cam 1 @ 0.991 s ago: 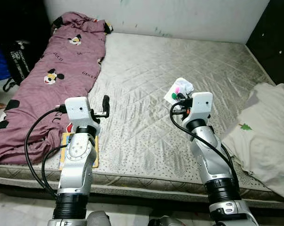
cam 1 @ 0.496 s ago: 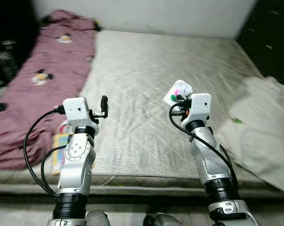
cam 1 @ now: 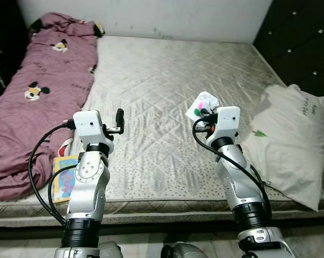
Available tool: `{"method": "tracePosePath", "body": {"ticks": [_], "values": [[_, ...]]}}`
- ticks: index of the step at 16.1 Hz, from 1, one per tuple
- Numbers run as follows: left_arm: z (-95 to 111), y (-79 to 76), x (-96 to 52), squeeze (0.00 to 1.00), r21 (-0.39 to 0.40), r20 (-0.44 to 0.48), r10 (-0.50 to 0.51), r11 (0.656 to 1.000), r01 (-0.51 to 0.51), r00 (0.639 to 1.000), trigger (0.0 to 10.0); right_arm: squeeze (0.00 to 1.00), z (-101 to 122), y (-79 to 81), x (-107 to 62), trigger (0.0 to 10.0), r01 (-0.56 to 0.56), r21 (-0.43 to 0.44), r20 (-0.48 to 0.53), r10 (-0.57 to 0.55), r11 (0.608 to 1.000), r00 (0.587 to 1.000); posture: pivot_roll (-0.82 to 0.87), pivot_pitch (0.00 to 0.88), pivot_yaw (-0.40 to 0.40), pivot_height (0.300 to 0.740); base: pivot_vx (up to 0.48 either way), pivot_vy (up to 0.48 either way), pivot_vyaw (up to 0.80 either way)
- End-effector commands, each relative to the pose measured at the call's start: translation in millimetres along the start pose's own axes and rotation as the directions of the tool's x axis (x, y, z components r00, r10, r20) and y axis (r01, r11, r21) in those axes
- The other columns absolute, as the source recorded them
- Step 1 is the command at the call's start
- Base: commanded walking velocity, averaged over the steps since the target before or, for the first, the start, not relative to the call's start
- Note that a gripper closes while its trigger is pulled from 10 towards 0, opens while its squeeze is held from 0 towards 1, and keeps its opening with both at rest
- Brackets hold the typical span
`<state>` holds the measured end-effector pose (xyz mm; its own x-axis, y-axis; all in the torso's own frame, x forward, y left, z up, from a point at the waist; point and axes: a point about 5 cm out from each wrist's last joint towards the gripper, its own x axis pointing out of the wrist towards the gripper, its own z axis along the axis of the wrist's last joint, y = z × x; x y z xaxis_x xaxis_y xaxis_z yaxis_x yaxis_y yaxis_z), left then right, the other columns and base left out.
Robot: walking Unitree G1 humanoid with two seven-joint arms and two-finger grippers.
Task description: Clean up the room
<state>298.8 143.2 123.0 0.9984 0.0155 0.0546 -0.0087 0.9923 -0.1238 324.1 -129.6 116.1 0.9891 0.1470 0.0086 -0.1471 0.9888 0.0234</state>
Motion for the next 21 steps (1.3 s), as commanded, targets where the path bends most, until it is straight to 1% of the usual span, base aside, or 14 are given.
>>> {"method": "tracePosePath", "body": {"ticks": [1, 8, 21], "values": [[1.2, -1.9, 1.8, 0.0, -0.001, 0.008, -0.01, 1.0, 0.01, 1.0, 10.0, 0.0, 2.4, -1.2, 2.6, 10.0, -0.004, -0.008, 0.007, 0.004, 1.0, 1.0, 0.08, 0.0, -0.077, 0.74, 0.0, 0.349, 0.0], [0.4, -2.6, 3.2, 0.0, -0.004, 0.006, -0.011, 1.0, 0.011, 1.0, 10.0, 0.0, 1.1, -0.1, 3.2, 10.0, -0.014, -0.01, 0.0, 0.014, 1.0, 1.0, 0.08, 0.0, -0.079, 0.74, 0.0, 0.407, 0.0], [0.9, -1.8, 4.9, 0.0, -0.019, 0.008, 0.006, 1.0, -0.006, 1.0, 10.0, 0.0, 0.1, 0.0, 4.7, 10.0, -0.026, -0.012, -0.011, 0.026, 1.0, 1.0, 0.07, 0.0, -0.084, 0.74, 0.0, 0.476, 0.0]]}}
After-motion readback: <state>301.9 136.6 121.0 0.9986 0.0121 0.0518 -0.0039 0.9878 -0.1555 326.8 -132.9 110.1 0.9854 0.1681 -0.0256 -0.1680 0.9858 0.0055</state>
